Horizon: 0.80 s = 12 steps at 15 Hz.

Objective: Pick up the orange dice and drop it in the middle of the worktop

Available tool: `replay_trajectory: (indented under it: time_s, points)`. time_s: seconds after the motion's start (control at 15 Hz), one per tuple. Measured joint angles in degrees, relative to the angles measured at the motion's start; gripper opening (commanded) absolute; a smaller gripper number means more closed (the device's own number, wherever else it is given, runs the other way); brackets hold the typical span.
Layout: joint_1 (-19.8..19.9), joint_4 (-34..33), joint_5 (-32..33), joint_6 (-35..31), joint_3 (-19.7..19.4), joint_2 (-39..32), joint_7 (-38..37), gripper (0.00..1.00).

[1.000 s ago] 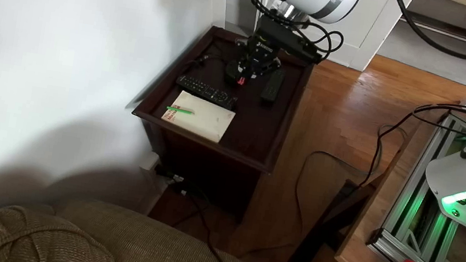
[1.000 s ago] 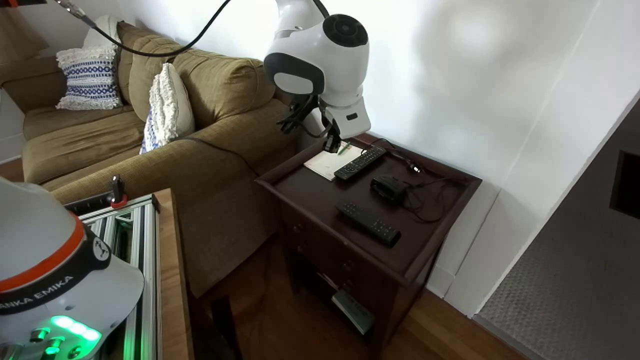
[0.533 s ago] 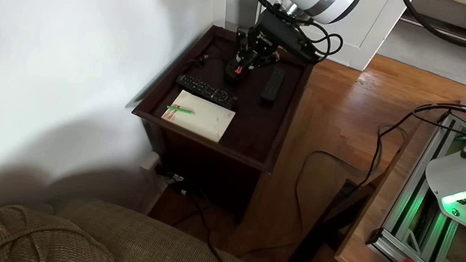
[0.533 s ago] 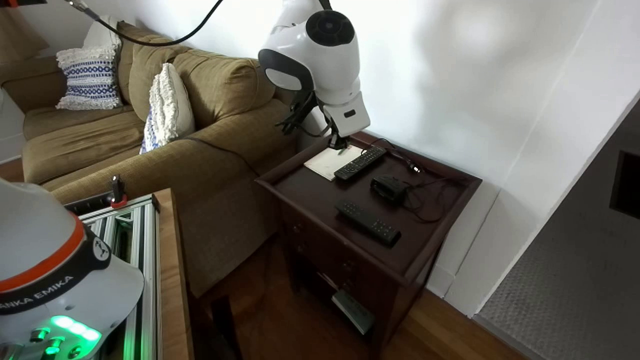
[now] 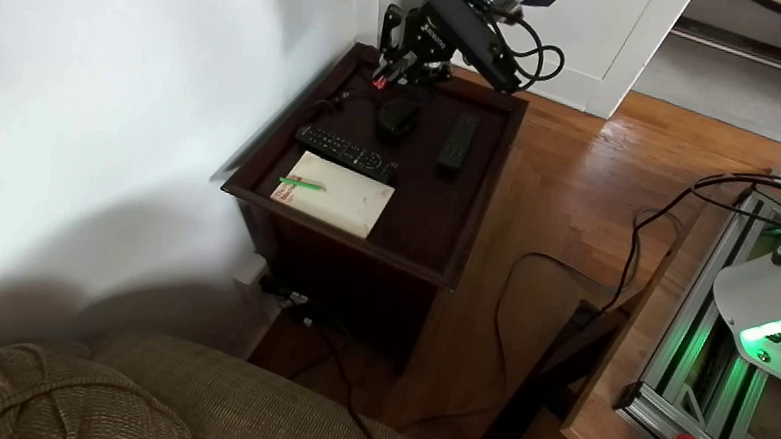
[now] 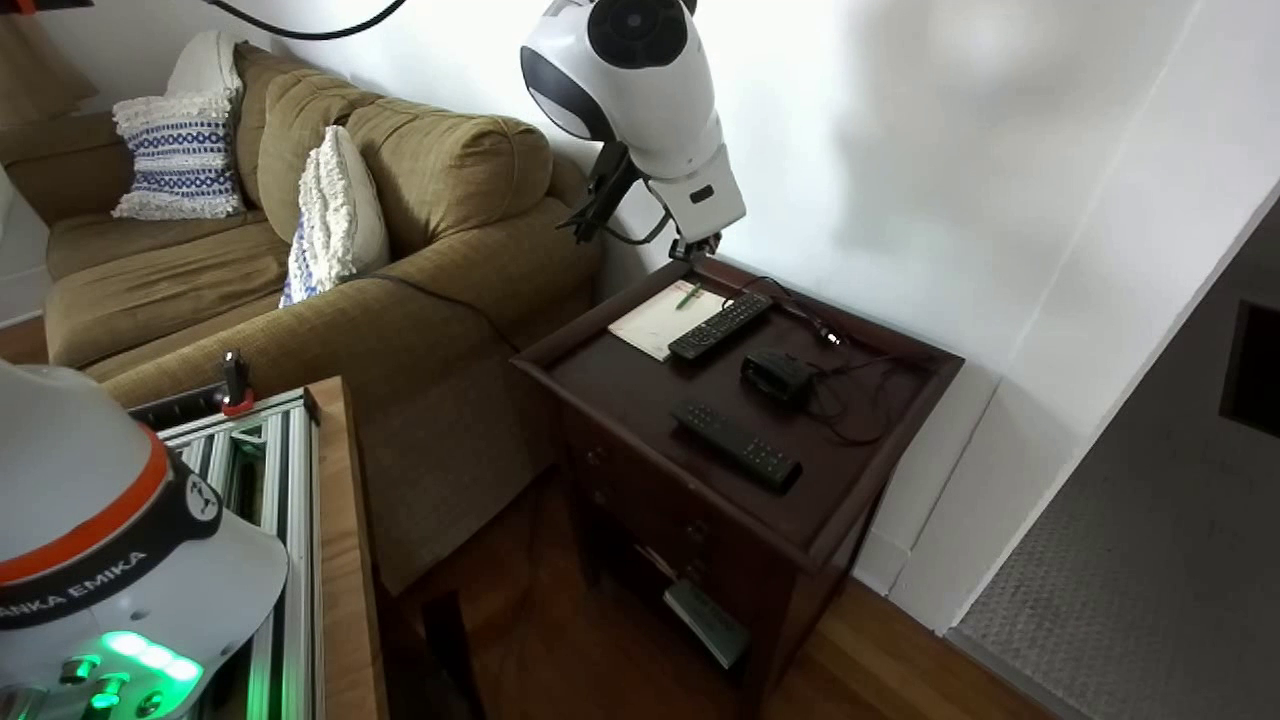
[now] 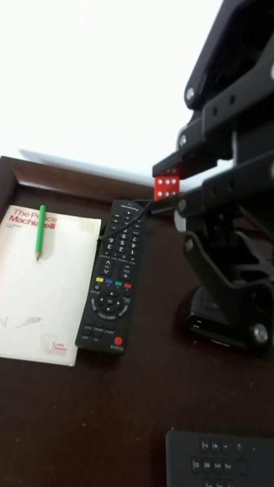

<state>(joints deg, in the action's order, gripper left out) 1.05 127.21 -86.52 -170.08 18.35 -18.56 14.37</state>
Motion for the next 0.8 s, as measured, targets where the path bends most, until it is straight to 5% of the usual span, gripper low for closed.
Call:
replay_trajectory:
  time_s: [0.67,0.73,0.8]
  points:
    - [-0.15,-8.59,-7.74,-5.74,-0.3,-6.41,9.44,0.05]
    - [-0.21,-9.53,-8.35,-6.76,-0.34,-7.19,10.16,0.43]
    - [-0.29,-10.43,-8.96,-7.66,-0.39,-7.86,10.88,0.44]
